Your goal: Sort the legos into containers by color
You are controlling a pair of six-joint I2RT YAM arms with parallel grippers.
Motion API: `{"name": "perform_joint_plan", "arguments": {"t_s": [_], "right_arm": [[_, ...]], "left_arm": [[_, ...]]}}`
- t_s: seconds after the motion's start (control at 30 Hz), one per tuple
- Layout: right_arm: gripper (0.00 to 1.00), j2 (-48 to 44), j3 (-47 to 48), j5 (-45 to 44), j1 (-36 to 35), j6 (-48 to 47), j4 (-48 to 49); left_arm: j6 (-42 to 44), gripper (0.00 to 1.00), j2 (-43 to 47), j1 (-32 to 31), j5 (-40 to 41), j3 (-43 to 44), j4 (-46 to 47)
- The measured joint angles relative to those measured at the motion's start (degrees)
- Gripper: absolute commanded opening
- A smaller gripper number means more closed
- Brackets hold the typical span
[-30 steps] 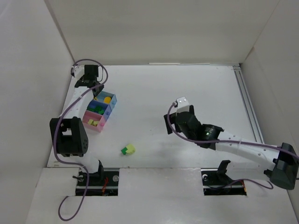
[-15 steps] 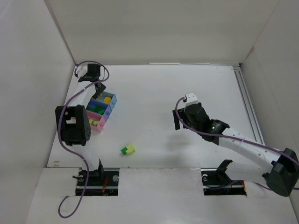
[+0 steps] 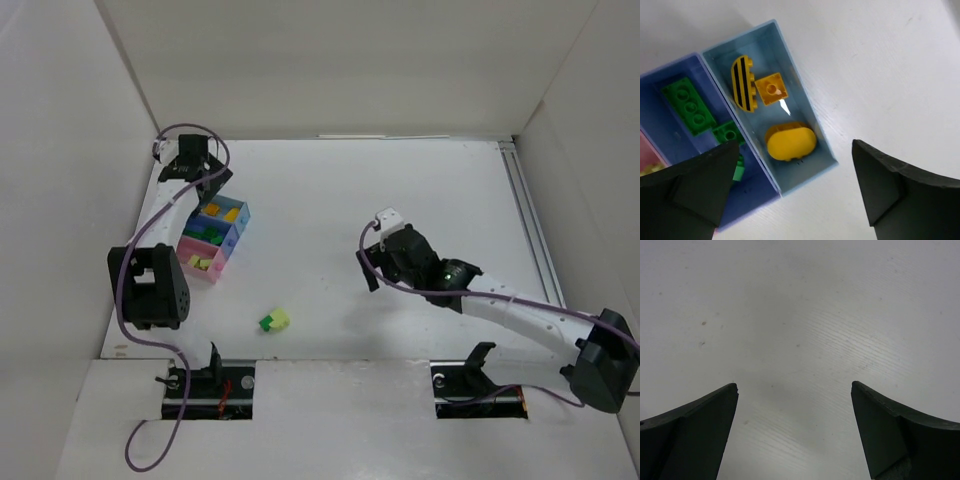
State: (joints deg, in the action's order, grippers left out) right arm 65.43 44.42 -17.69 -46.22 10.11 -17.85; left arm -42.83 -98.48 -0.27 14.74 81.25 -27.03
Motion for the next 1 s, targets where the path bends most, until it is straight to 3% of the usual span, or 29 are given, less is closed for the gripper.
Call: {"name": "perform_joint_plan", "arguments": {"t_s": [0.17, 0.37, 0.6, 0.77, 1.0], "right_arm": [[1.0, 1.1, 0.1, 3.5, -9.7, -4.9, 2.9], [1.0, 11.8, 2.3, 8.6, -20.5, -9.9, 10.3], [0.95, 23.6, 7.1, 11.0, -25.6, -11.1, 15.5], [0.95, 29.3, 11.4, 8.2, -28.2, -9.0, 17.6], [0.96, 37.7, 15.5, 3.8, -31.7, -4.2, 18.8]], "left_arm": [[-0.6, 1.0, 13.1, -2.5, -2.7, -10.1, 1.4], [-1.9, 1.0, 32.2, -8.7, -7.3, -23.0, -0.6], [-2.1, 1.0, 49.2, -8.6, -7.0, -27.4, -6.9], [-2.2, 1.0, 54.6, -8.6, -6.5, -27.4, -9.2], [-2.0, 1.0, 53.1, -8.6, -6.1, -27.4, -12.2]]}}
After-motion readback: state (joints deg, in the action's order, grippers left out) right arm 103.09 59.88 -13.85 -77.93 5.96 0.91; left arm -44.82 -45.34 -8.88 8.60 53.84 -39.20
